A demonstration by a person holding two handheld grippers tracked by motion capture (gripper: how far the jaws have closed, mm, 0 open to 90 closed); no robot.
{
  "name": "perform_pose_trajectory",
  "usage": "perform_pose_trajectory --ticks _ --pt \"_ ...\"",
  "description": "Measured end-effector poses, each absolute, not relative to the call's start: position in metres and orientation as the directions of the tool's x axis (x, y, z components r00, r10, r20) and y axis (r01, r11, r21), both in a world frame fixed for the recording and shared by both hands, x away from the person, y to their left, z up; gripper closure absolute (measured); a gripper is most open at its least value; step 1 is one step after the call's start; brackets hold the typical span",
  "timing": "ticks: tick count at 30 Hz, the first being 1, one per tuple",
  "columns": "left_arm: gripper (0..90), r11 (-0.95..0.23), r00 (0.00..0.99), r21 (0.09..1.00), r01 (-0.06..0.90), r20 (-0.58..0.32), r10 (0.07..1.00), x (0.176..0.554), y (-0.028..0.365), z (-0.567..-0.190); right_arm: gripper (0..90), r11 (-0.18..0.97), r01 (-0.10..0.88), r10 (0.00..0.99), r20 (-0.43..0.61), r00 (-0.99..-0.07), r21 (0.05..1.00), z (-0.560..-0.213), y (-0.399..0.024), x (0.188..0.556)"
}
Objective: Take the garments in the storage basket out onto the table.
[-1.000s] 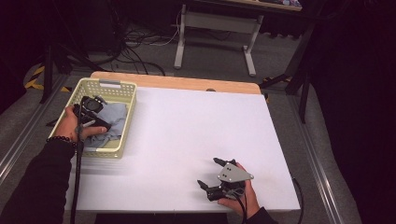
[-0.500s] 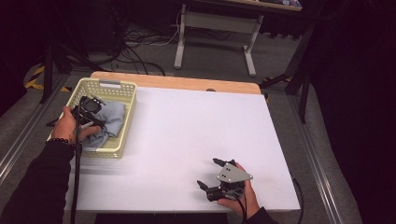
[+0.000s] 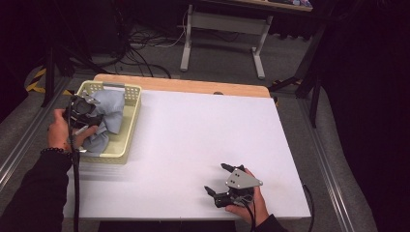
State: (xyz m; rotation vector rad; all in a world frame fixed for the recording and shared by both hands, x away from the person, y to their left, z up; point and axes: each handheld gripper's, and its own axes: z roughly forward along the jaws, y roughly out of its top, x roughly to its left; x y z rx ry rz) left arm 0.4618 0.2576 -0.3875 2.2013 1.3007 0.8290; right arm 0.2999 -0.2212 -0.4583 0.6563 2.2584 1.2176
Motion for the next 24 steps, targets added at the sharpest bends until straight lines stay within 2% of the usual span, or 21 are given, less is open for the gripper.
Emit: perform_pose_trajectory --ticks 8,24 --pt "55.7 -0.402 0.366 0.785 0.471 0.241 0.899 0.431 0.256 -0.353 9.6 0.47 0.173 0.634 -0.195 -0.749 0.865 -0.456 -0.223 0.3" --pt "55.6 -0.36 0.474 0.894 0.268 0.203 0.857 0.4 0.206 -0.307 10.2 0.39 0.162 0.713 -0.186 -0.676 0.906 -0.449 -0.241 0.301"
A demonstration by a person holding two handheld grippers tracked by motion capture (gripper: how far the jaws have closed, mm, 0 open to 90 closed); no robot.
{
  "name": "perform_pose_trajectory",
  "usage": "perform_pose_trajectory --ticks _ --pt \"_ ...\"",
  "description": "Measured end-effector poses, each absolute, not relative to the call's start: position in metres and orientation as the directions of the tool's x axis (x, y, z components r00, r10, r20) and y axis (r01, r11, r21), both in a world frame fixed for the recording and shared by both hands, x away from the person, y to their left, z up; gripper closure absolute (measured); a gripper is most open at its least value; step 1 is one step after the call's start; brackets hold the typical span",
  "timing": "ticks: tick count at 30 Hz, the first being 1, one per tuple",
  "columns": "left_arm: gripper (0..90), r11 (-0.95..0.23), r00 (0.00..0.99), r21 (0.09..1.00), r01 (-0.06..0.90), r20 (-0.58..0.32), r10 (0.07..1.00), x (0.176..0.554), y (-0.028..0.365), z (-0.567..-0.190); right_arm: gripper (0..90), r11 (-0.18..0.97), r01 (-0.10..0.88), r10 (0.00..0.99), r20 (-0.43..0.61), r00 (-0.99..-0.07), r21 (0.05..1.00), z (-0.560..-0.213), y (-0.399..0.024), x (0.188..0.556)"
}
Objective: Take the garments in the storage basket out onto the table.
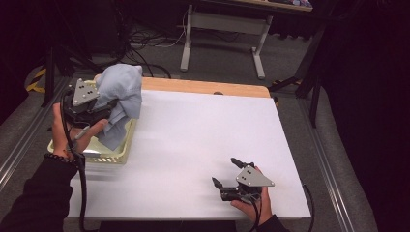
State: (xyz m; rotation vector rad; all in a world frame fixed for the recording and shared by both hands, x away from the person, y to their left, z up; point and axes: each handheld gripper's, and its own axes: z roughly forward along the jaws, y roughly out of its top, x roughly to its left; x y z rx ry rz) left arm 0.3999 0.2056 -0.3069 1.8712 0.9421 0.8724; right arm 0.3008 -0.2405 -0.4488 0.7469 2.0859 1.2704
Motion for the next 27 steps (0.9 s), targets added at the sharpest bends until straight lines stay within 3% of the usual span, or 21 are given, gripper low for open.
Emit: perform_pose_trajectory --ticks 10,27 --pt "55.5 -0.367 0.6 0.915 0.166 0.201 0.774 0.384 0.154 -0.294 10.9 0.362 0.174 0.761 -0.182 -0.623 0.916 -0.448 -0.253 0.292" --pt "54.2 -0.467 0.771 0.868 0.17 0.178 0.611 0.374 0.059 -0.332 11.3 0.335 0.216 0.834 -0.182 -0.521 0.917 -0.449 -0.279 0.27"
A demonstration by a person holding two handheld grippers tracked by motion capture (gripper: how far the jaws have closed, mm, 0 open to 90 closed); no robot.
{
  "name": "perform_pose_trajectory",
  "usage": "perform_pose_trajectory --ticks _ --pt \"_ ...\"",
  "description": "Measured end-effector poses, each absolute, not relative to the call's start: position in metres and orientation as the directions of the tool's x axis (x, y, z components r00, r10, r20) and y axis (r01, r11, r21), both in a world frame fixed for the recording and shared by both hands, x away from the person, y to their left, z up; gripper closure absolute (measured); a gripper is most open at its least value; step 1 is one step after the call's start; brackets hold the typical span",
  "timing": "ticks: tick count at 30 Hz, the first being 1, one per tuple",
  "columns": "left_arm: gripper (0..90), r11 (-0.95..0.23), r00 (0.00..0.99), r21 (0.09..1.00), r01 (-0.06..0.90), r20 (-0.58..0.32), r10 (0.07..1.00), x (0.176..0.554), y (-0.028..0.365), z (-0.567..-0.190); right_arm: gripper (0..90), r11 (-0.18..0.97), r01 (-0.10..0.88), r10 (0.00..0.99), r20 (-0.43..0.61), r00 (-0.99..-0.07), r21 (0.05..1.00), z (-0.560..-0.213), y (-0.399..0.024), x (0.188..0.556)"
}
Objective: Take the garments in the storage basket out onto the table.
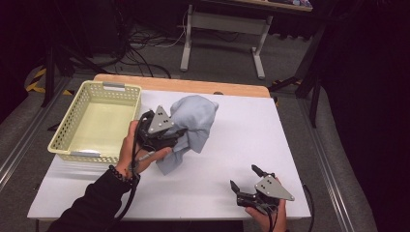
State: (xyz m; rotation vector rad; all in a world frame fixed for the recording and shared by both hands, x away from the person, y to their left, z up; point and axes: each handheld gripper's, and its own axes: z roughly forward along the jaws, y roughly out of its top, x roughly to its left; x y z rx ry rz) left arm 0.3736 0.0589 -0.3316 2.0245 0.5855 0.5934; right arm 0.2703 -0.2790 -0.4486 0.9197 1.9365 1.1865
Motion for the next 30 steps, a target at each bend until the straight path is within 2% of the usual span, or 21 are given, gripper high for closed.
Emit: perform_pose_trajectory --ticks 12,15,17,20,30 --pt "47.6 -0.537 0.821 0.825 0.176 0.178 0.543 0.374 0.019 -0.357 11.7 0.32 0.231 0.851 -0.171 -0.497 0.919 -0.449 -0.286 0.264" --pt "38.3 -0.539 0.823 0.823 0.18 0.174 0.541 0.374 0.013 -0.361 11.7 0.322 0.228 0.847 -0.172 -0.503 0.919 -0.449 -0.285 0.265" --pt "33.2 -0.53 0.825 0.828 0.181 0.166 0.541 0.373 0.011 -0.362 11.6 0.324 0.229 0.846 -0.172 -0.505 0.918 -0.449 -0.285 0.265" --pt "32.9 -0.509 0.829 0.847 0.154 0.17 0.533 0.371 0.011 -0.36 11.6 0.323 0.229 0.845 -0.171 -0.507 0.918 -0.449 -0.285 0.266" --pt "22.3 -0.448 0.816 0.89 0.09 0.192 0.545 0.356 0.028 -0.35 11.6 0.326 0.232 0.844 -0.171 -0.509 0.917 -0.449 -0.284 0.266"
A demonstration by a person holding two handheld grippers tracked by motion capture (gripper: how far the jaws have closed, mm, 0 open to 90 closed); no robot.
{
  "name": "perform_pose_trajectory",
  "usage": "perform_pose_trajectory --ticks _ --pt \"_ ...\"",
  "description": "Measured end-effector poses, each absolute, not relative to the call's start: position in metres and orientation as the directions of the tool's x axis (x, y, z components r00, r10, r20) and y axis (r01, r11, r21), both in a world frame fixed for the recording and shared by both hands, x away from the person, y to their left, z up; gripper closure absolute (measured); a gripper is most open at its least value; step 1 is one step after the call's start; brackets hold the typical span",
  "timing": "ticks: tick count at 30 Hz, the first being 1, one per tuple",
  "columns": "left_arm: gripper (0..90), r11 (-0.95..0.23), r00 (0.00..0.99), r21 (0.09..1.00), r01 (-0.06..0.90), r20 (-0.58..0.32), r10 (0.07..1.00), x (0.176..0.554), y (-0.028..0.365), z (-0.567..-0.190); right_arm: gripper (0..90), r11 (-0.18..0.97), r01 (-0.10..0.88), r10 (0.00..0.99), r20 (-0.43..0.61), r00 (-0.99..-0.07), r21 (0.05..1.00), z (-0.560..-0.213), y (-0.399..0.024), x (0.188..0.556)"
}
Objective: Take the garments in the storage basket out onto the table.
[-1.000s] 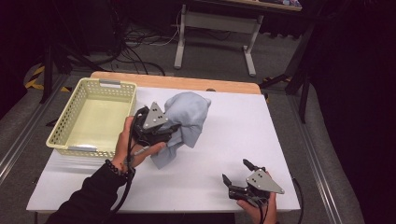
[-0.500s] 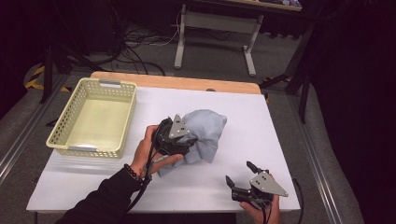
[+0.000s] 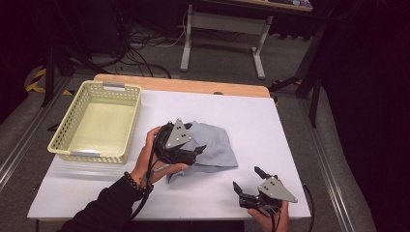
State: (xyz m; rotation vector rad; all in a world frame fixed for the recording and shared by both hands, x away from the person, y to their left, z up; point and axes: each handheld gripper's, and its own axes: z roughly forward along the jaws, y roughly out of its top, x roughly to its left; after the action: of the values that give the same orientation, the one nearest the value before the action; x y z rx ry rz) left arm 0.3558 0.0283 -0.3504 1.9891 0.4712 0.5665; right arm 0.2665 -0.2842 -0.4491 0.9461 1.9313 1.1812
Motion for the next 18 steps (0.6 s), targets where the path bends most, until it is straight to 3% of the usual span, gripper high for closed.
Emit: perform_pose_trajectory --ticks 7,14,18 --pt "16.2 -0.46 0.813 0.885 0.067 0.219 0.539 0.333 0.052 -0.37 12.2 0.33 0.246 0.845 -0.169 -0.507 0.912 -0.449 -0.283 0.269" --pt "15.9 -0.477 0.838 0.872 0.114 0.173 0.517 0.317 0.068 -0.406 16.5 0.326 0.235 0.844 -0.17 -0.509 0.916 -0.441 -0.279 0.281" --pt "16.0 -0.565 0.84 0.814 0.134 0.209 0.5 0.315 0.063 -0.431 19.3 0.328 0.252 0.834 -0.155 -0.529 0.91 -0.433 -0.274 0.297"
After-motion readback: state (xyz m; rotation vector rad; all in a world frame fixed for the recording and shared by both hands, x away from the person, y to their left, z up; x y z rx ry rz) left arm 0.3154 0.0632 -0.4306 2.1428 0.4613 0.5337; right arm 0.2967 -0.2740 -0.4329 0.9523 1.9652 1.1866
